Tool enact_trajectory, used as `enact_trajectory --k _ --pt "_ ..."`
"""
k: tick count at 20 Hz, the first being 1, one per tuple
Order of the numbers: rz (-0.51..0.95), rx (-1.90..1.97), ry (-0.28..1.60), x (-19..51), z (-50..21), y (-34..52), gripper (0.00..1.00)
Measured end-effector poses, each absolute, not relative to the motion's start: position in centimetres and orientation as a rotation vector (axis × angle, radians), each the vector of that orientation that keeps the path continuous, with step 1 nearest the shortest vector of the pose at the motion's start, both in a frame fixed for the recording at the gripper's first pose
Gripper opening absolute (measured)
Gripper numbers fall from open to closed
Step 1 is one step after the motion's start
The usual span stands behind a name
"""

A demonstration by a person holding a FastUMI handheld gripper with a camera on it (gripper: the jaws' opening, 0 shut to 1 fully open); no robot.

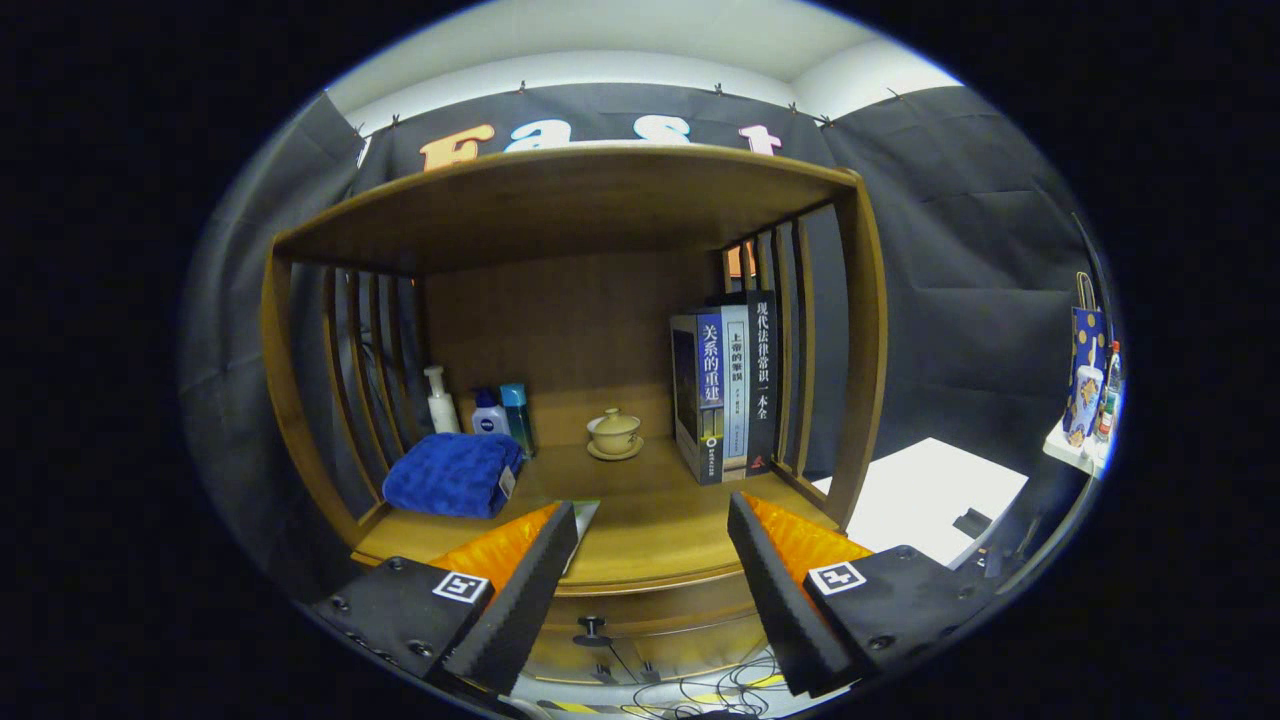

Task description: Pull open the drawer, take out the items inside it, and place them on the countertop above the cabinet.

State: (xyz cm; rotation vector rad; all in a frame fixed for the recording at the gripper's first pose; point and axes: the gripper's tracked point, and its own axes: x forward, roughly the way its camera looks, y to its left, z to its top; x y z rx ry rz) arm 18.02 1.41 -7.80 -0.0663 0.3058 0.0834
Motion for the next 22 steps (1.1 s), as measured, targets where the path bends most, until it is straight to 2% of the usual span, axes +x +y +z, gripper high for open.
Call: enact_trajectory --k 11,22 --pt "0.121 -0.038 0.245 16.4 -2.2 3.1 1.0" --pt "0.129 -0.025 0.263 16.0 -2.3 3.4 1.0"
